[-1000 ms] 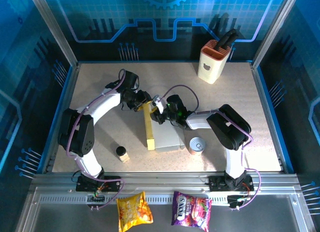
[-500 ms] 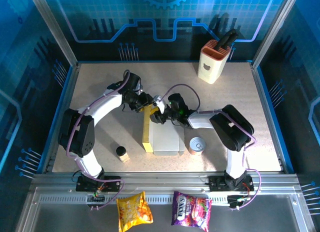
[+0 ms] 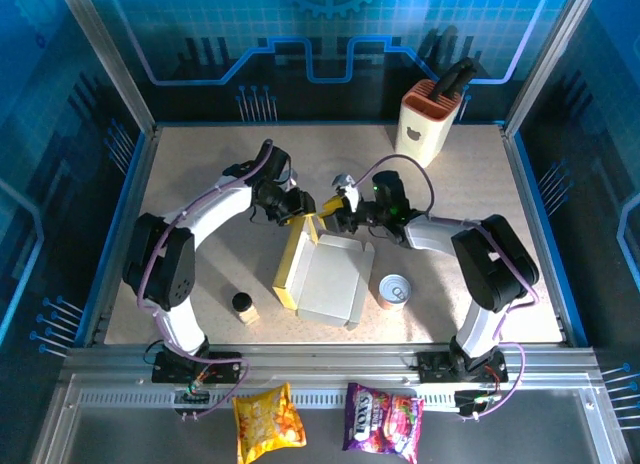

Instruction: Fold the paper box

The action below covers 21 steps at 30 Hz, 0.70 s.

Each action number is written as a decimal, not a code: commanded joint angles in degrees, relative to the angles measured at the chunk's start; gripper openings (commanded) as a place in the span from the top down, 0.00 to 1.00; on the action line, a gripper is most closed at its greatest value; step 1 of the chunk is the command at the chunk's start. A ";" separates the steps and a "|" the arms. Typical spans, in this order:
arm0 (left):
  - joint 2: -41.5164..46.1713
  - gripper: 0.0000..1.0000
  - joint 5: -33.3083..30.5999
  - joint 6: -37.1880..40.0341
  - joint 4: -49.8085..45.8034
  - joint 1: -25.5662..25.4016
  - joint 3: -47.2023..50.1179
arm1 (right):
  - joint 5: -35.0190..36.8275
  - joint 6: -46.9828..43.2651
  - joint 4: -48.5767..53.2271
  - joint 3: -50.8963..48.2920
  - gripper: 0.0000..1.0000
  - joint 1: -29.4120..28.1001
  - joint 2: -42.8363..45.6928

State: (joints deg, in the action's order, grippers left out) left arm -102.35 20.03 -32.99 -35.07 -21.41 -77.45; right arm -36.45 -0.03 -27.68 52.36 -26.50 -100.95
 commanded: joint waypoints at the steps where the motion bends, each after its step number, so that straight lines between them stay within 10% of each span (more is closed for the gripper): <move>1: -1.10 0.55 2.11 1.78 -3.60 -0.48 -1.30 | -3.65 -2.35 -2.09 1.05 0.57 0.71 -2.07; 21: -1.18 0.56 3.93 4.24 -5.07 -1.18 -3.20 | -11.07 6.09 -13.83 1.20 0.60 -1.54 -12.39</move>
State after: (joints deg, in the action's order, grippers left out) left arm -102.45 21.47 -30.41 -38.20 -21.71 -78.63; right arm -47.00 3.31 -35.75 55.05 -27.27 -111.18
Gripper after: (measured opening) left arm 0.446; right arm 0.401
